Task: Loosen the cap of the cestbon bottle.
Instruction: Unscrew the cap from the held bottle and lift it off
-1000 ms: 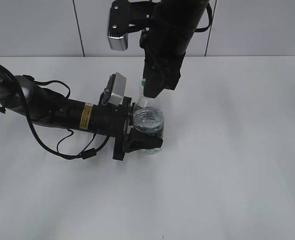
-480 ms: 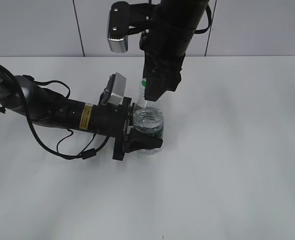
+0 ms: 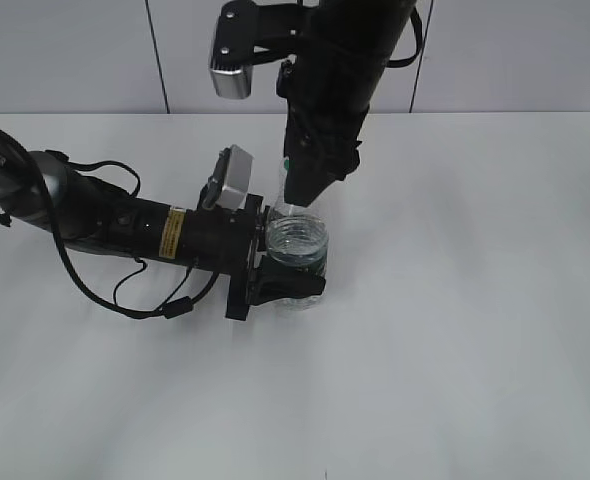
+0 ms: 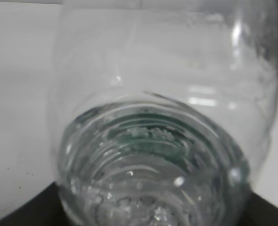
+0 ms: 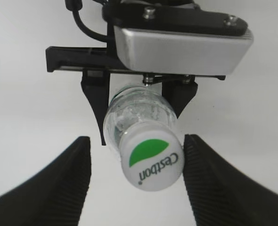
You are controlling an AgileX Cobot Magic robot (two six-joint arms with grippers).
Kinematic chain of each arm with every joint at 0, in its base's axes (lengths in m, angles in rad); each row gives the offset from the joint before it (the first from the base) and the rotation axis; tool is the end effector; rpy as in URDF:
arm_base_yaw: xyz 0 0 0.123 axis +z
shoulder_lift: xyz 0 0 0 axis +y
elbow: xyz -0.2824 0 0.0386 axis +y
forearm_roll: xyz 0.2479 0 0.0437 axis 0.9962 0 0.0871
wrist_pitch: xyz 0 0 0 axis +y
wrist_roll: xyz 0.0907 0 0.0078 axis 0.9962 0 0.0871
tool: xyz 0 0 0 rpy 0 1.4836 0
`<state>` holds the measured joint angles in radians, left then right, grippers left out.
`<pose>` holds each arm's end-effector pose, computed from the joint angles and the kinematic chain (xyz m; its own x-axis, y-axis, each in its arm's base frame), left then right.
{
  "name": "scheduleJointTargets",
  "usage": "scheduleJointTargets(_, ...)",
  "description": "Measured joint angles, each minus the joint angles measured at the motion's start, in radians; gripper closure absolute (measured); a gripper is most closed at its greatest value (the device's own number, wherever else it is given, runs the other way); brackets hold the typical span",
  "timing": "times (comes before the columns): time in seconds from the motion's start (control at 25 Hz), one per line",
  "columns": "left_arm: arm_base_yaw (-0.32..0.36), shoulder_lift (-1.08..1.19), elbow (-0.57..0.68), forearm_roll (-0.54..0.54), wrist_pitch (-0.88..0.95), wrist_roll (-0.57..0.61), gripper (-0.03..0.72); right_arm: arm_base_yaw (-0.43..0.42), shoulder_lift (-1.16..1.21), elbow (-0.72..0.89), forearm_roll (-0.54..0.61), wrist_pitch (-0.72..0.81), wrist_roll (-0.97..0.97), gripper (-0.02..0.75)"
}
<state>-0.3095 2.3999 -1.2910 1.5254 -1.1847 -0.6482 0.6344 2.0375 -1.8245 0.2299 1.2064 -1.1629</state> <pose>0.3602 -0.2036 0.0555 -0.0510 0.3024 -0.9518 0.9969 -0.0423 -0.0668 0.3387 0.2733 0.2619 0.1795 -0.9377 -0.2976 -0.9815 -0.1502 -0.1187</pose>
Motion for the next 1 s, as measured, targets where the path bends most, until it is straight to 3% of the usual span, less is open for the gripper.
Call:
scheduleJointTargets(0.32,0.0,0.0,0.0,0.0,0.001,-0.003,0.274,0.001,-0.015,-0.067,0.006,0.007,0.139,0.277)
scheduleJointTargets(0.48,0.0,0.0,0.0,0.0,0.001,-0.003,0.274,0.001,-0.015,-0.088,0.006,0.01,0.3,0.277)
scheduleJointTargets(1.0,0.0,0.0,0.0,0.0,0.004,-0.003,0.274,0.001,-0.011,-0.095,-0.016,0.01,1.125,0.277)
